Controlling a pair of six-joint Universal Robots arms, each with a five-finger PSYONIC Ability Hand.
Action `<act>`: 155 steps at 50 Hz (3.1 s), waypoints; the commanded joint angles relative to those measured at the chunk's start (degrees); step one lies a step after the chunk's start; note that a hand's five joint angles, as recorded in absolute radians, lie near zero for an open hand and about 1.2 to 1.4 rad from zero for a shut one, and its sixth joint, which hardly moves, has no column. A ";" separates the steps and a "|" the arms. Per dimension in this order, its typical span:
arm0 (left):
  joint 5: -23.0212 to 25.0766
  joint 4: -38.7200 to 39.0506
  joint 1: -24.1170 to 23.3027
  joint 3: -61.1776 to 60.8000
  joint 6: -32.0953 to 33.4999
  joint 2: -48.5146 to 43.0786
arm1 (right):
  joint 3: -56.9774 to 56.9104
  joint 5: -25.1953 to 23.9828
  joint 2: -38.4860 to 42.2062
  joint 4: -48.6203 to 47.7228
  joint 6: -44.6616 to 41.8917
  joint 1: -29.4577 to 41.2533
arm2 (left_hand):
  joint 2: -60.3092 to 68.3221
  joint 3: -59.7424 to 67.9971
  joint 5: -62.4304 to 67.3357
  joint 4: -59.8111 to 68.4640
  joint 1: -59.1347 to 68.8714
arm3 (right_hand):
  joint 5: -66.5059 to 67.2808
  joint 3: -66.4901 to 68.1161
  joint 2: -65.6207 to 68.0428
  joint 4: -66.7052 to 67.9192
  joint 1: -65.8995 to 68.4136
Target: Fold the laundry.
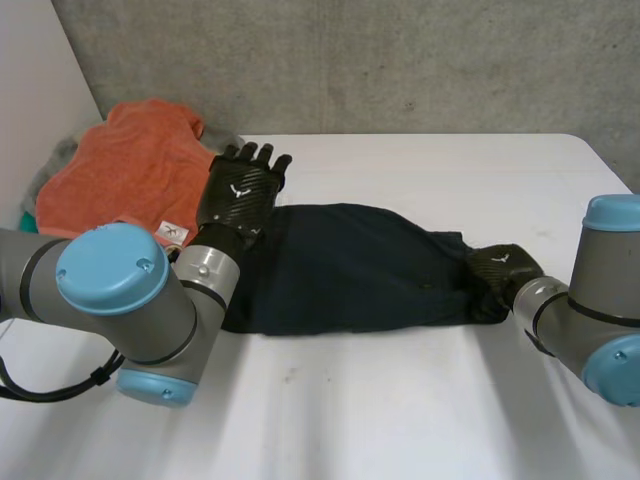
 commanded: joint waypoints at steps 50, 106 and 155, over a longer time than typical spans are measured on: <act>0.14 -4.82 -4.25 5.70 -8.53 6.20 | 8.50 -4.94 -22.83 -11.50 12.61 7.41 | 0.87 0.57 -0.18 0.90 1.48 | -53.71 -56.54 -55.68 -57.99 -47.27; 17.43 -27.76 -2.68 12.57 -7.64 8.38 | 7.43 -0.97 -11.84 -0.68 21.13 4.77 | 6.25 5.96 5.20 6.28 6.86 | -53.71 -56.54 -55.68 -57.99 -47.27; 34.07 -31.02 0.84 11.86 -15.91 9.35 | -10.66 -6.61 8.28 -13.86 37.13 2.15 | 11.81 11.51 10.76 11.84 12.42 | 16.29 13.46 14.32 12.01 22.73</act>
